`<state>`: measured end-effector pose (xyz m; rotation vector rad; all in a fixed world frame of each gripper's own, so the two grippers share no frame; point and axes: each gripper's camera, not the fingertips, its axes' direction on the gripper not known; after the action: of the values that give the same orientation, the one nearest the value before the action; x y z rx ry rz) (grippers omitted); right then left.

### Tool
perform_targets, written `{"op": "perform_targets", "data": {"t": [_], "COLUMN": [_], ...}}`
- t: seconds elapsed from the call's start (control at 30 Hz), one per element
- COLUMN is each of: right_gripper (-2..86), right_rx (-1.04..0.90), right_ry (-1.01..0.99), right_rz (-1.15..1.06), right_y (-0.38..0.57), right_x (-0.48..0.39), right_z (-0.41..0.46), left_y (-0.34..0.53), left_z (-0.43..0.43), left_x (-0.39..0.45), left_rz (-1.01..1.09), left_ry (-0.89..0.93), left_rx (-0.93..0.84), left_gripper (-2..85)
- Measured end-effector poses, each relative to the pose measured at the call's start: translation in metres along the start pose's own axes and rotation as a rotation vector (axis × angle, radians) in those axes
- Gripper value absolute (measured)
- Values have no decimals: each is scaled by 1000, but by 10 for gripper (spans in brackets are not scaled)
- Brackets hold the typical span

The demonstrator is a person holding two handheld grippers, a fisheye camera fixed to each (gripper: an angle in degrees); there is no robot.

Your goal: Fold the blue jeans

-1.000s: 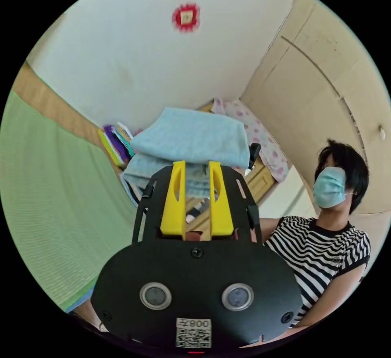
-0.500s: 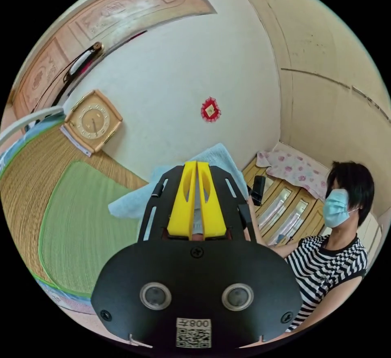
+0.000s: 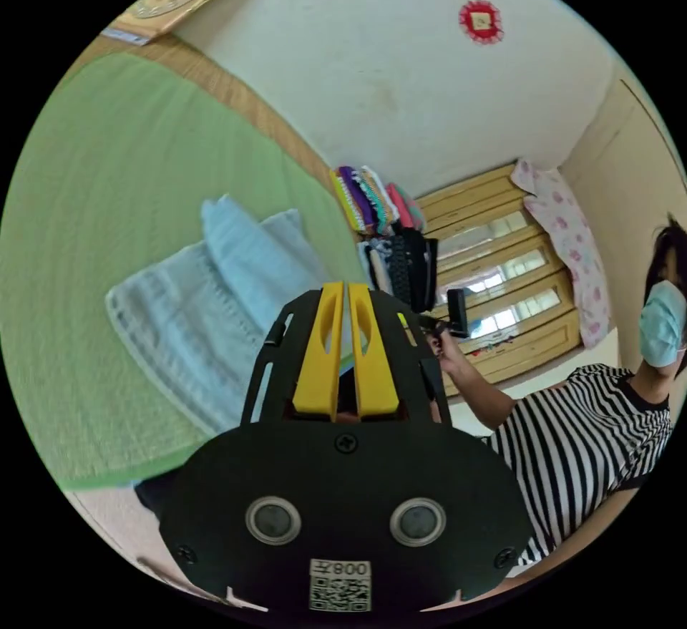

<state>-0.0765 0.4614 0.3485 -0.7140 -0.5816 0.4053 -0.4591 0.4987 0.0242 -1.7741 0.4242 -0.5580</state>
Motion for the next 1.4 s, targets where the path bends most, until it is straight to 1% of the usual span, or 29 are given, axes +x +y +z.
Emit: {"op": "perform_targets", "data": {"t": [0.03,0.13,0.23,0.33,0.43,0.5,0.57,0.63,0.73,0.87,0.97,1.03,1.07,1.13,1.17,1.2,1.23,1.3,1.37,1.4], "right_gripper": [68,95,125,136,136,135,131,115,86,50,36,30,30,27,26,25,24,22,20,18], "right_rx": [-22,-98,-158,-219,-285,-313,-349,-400,-459,-466,-417,-289,-246,-75,-34,45,115,187,207,202], "right_ry": [-10,-2,-29,-67,-20,-23,12,74,123,150,54,-46,-56,-73,-71,-51,-24,42,85,92], "right_rz": [-36,-156,-224,-270,-336,-357,-394,-440,-453,-456,-429,-408,-403,-392,-387,-366,-328,-238,-92,37], "right_y": [-14,-52,-84,-101,-106,-108,-111,-114,-120,-128,-143,-160,-164,-174,-175,-173,-168,-155,-139,-124], "right_x": [-1,-15,-27,-36,-46,-49,-53,-56,-51,-43,-35,-31,-29,-17,-13,-1,14,46,91,128], "right_z": [14,58,102,134,158,171,184,205,229,236,214,168,153,87,70,37,7,-27,-44,-46], "left_y": [14,47,72,79,75,72,71,71,76,79,78,71,69,59,56,53,51,53,56,61], "left_z": [-9,-29,-34,-23,-7,-1,3,4,2,-1,-9,-23,-28,-53,-60,-76,-92,-115,-128,-131], "left_x": [-10,-32,-53,-69,-79,-84,-89,-94,-98,-100,-98,-92,-90,-81,-79,-76,-75,-79,-90,-103], "left_rz": [-54,-198,-333,-388,-381,-380,-392,-397,-397,-387,-351,-298,-284,-216,-200,-171,-150,-151,-181,-237], "left_ry": [-73,-165,-180,-138,-104,-97,-115,-126,-125,-116,-56,-22,-19,-25,-36,-61,-88,-145,-214,-263], "left_rx": [-2,19,36,-1,-46,-62,-88,-103,-88,-67,-35,11,26,88,104,140,177,231,226,205], "left_gripper": [55,85,108,114,103,90,74,56,44,36,33,31,31,30,30,30,30,30,30,30]}}
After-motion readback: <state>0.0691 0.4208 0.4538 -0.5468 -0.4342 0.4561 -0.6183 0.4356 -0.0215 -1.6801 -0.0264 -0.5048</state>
